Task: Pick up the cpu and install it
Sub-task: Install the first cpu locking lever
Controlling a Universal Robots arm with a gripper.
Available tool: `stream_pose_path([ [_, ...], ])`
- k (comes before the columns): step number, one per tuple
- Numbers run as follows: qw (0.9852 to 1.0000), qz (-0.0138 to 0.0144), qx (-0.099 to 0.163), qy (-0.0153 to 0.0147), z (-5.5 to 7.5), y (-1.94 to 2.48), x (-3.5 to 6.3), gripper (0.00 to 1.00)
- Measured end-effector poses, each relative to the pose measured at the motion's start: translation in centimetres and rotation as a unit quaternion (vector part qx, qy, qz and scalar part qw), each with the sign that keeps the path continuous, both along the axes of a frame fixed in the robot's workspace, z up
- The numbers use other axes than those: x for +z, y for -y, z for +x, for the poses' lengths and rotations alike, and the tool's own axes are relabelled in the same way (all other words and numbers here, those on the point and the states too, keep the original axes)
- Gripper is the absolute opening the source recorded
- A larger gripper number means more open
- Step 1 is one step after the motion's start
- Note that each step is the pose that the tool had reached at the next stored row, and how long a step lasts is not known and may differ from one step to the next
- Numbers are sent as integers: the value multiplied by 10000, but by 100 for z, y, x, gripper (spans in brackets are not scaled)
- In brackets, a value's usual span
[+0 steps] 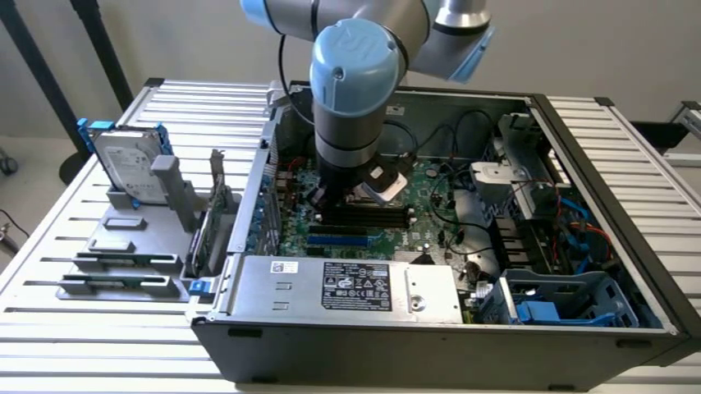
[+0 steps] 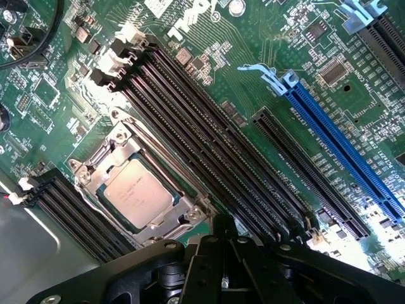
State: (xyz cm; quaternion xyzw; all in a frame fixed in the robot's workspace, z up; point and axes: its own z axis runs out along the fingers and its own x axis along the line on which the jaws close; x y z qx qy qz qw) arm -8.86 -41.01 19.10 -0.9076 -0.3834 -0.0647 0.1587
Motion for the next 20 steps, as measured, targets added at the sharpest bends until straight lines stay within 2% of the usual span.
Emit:
stream_pose_path([
  [3, 10000, -22, 0, -66, -2, 0, 5, 11],
  [5, 10000, -30, -1, -91, -3, 0, 25, 11],
  [9, 10000, -33, 0, -94, -1, -8, 115, 11],
  [15, 9999, -56, 56, -95, -2, -138, 237, 11],
  [20, 9997, -65, 207, -94, -2, -205, 278, 11],
])
